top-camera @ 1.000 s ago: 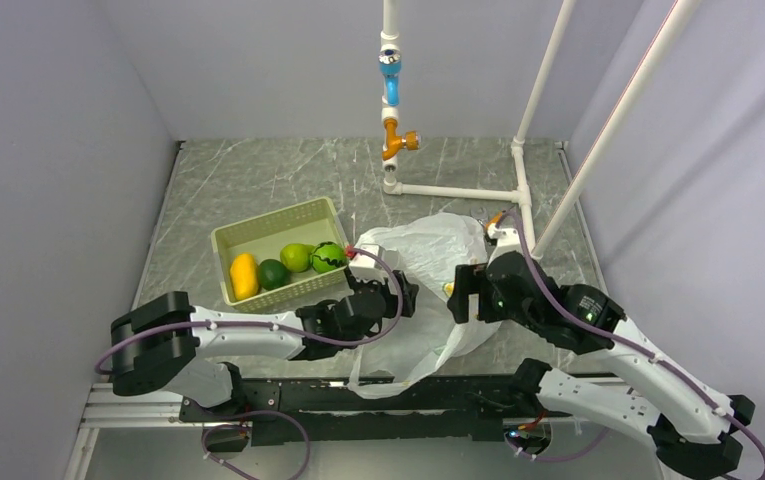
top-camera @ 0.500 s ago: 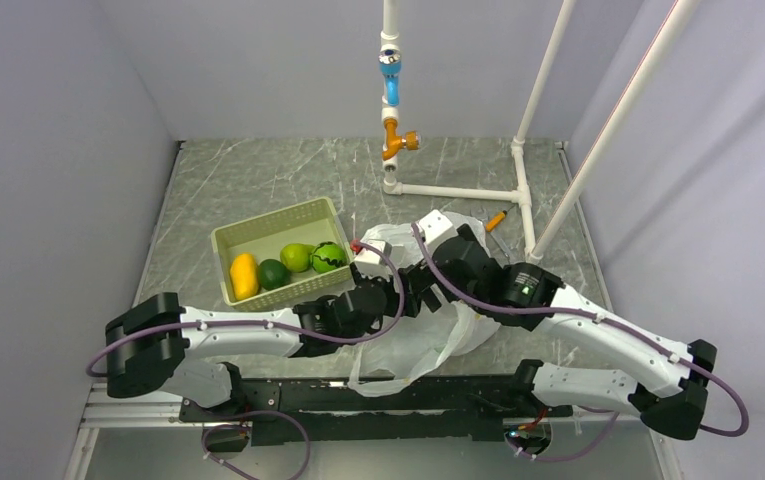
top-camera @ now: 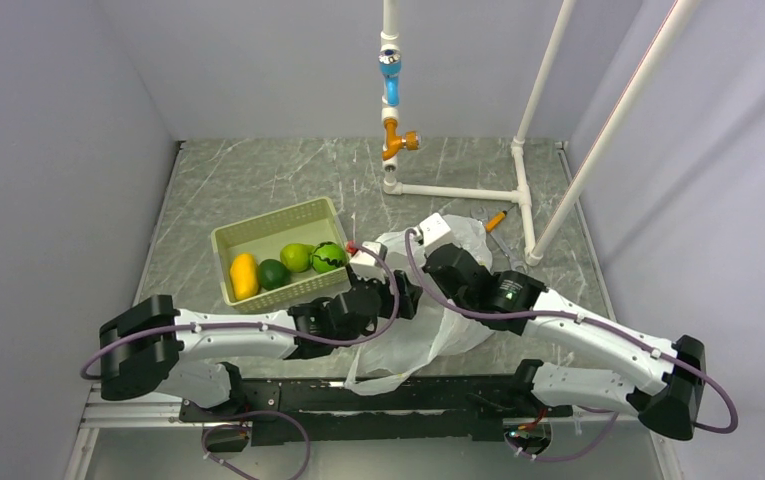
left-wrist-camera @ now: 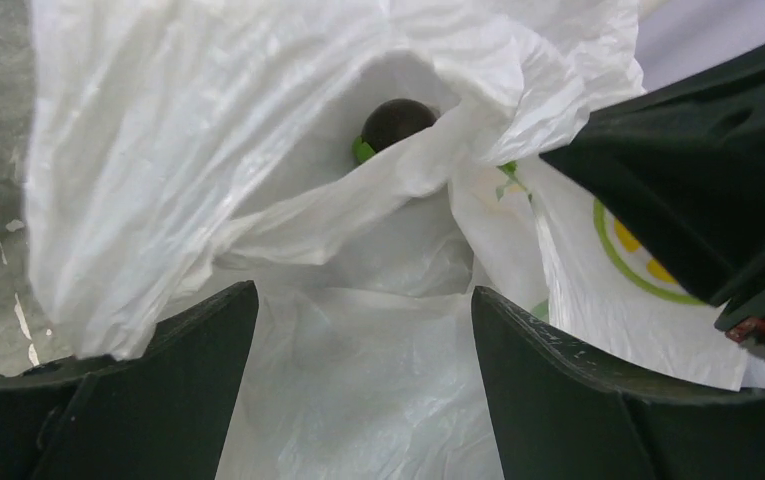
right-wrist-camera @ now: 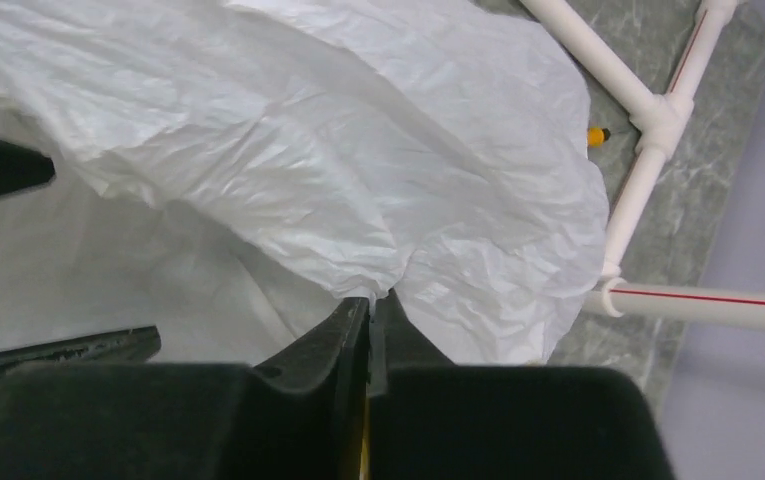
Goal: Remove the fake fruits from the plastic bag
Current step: Adjust the plastic bag at the center of the board, then take out the fake fruit from the plastic bag.
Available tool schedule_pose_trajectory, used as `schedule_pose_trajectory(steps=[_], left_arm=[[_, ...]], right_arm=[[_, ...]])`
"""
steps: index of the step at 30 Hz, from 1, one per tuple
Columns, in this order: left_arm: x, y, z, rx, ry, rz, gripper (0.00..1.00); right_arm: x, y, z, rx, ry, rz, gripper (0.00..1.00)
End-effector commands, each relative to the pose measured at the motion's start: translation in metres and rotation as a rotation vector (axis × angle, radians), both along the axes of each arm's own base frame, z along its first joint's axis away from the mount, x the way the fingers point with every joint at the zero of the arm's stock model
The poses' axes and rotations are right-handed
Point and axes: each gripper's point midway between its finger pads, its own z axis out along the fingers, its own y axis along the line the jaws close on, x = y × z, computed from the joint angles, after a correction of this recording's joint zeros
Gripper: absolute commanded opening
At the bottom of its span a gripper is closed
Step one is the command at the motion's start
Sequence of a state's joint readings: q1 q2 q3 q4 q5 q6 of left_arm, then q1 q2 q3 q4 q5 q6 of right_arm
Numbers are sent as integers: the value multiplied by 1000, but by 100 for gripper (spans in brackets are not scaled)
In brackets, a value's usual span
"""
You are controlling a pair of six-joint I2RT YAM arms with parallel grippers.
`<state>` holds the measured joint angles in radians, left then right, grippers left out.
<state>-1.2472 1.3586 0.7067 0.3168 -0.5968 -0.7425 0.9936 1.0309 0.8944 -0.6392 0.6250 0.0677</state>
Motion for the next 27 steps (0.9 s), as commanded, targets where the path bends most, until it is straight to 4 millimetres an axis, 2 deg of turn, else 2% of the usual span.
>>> schedule_pose_trajectory(steps=[1, 4, 8, 11, 16, 21, 25, 27], left_arm=[[-8, -1, 10, -51, -18, -45, 86], [-14, 3, 6, -73, -24, -80, 87], [-30, 0, 14, -156, -80, -188, 81], [-41, 4, 13, -191, -87, -227, 76], [-60, 12, 12, -218, -118, -289, 69], [-80, 15, -5, -141, -122, -358, 71], [-72, 14, -17, -47, -94, -317, 77], [-57, 15, -20, 4, -87, -226, 75]], right_arm=[[9, 19, 33, 154, -100, 45, 0], [2, 45, 49, 255, -105, 193, 0], [-7, 74, 75, 393, -108, 336, 0], [-12, 87, 85, 432, -91, 422, 0], [-9, 86, 90, 491, -57, 468, 0], [-5, 82, 98, 543, -29, 471, 0], [-13, 87, 104, 609, 20, 502, 0], [-20, 90, 107, 639, 48, 533, 0]])
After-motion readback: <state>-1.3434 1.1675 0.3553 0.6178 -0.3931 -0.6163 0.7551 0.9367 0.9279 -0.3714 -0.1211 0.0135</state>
